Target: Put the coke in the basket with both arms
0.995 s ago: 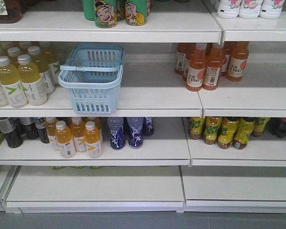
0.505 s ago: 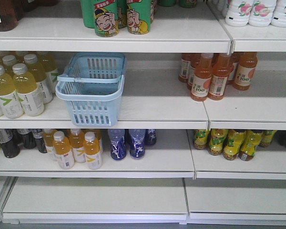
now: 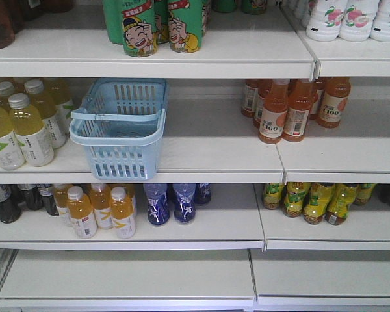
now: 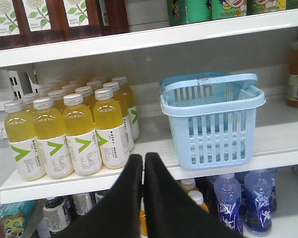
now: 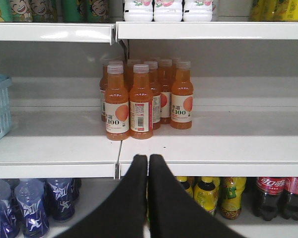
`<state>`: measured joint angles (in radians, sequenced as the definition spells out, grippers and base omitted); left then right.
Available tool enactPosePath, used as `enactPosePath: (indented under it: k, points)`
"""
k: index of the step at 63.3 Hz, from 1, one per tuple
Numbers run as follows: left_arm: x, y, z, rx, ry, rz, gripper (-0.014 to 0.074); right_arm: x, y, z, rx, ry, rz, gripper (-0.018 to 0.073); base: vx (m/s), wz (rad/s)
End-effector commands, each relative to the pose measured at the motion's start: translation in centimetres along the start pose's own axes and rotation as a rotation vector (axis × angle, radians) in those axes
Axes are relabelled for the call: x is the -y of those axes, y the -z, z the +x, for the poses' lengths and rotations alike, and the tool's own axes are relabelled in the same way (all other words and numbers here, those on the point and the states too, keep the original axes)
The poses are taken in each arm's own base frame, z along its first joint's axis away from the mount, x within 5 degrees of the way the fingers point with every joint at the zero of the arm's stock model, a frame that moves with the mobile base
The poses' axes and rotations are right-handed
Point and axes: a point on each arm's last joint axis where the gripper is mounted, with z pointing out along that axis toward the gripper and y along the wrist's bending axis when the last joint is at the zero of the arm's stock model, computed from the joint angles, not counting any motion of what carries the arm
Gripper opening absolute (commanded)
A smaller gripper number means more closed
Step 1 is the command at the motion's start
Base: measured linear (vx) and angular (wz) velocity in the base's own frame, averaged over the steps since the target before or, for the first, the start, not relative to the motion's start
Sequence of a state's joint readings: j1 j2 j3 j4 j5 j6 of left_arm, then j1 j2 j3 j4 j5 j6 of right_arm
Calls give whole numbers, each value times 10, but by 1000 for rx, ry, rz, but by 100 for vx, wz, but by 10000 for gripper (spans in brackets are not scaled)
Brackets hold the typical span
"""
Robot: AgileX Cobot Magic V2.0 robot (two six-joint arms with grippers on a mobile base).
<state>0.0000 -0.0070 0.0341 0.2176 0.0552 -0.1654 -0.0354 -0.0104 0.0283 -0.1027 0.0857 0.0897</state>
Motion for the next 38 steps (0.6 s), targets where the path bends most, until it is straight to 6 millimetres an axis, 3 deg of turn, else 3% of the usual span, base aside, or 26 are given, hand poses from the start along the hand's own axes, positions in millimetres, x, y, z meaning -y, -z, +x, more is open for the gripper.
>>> enactPosePath:
  k: [1,38]
  points:
    - [1,2,-8,86,6,13,-6,0,1,-4,79,13,-3,-8,0,1]
    - [1,2,-8,86,6,13,-6,0,1,-4,79,13,-3,-8,-1,0]
